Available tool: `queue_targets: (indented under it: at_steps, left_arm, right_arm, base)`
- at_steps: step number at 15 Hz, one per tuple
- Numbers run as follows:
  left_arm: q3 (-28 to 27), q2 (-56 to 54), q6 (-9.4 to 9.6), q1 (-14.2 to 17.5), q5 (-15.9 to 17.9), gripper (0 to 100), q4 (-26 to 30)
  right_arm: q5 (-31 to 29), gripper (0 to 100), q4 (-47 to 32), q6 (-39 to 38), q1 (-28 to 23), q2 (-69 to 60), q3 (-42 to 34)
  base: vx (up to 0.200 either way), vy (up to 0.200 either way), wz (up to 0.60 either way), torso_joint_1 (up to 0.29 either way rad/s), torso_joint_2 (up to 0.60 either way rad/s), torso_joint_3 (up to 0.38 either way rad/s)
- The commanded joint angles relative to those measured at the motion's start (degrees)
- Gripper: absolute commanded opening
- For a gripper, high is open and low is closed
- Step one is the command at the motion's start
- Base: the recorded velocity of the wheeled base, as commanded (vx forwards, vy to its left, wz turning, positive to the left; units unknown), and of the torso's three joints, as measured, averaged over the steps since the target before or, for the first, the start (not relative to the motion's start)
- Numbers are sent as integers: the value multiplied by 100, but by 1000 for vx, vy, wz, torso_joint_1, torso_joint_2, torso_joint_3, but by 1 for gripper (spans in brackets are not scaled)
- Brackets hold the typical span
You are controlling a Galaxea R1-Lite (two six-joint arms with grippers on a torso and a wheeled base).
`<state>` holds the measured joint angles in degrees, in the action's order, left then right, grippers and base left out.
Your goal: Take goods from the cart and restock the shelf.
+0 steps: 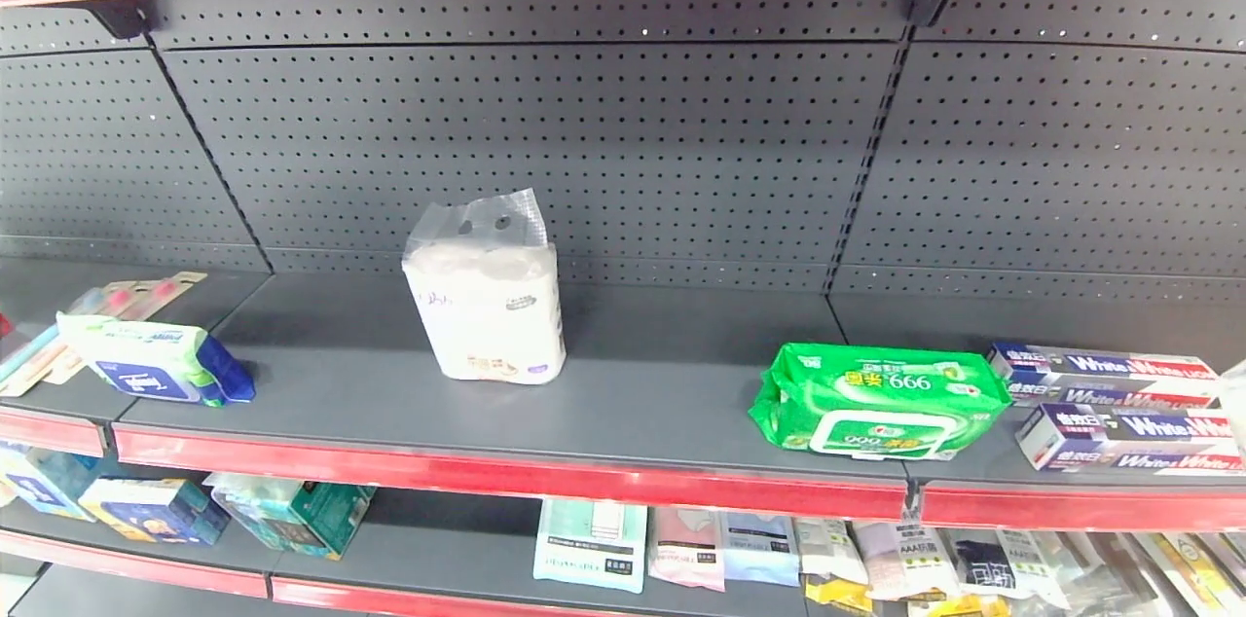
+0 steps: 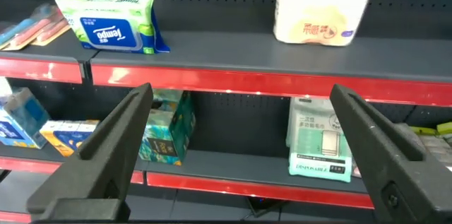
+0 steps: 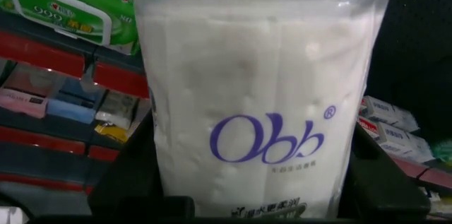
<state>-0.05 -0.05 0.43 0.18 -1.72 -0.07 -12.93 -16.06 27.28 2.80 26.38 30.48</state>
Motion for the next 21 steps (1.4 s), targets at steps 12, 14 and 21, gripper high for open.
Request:
queue_targets:
  at_steps: [12, 14, 21]
  left_arm:
    - [5, 66, 1, -1, 5, 100, 7]
    - [5, 251, 1, -45, 5, 100, 7]
    - [5, 304, 10, -124, 14, 100, 7]
  right_arm:
    - [212, 0, 560, -865, 71, 16, -191]
    - [248, 0, 691, -1243, 62, -1, -200]
    - [212, 0, 656, -1436, 45, 78, -552]
  base:
    - [0, 33, 0, 2, 0, 0]
    - [0, 0, 0, 0, 0, 0]
    - [0, 0, 0, 0, 0, 0]
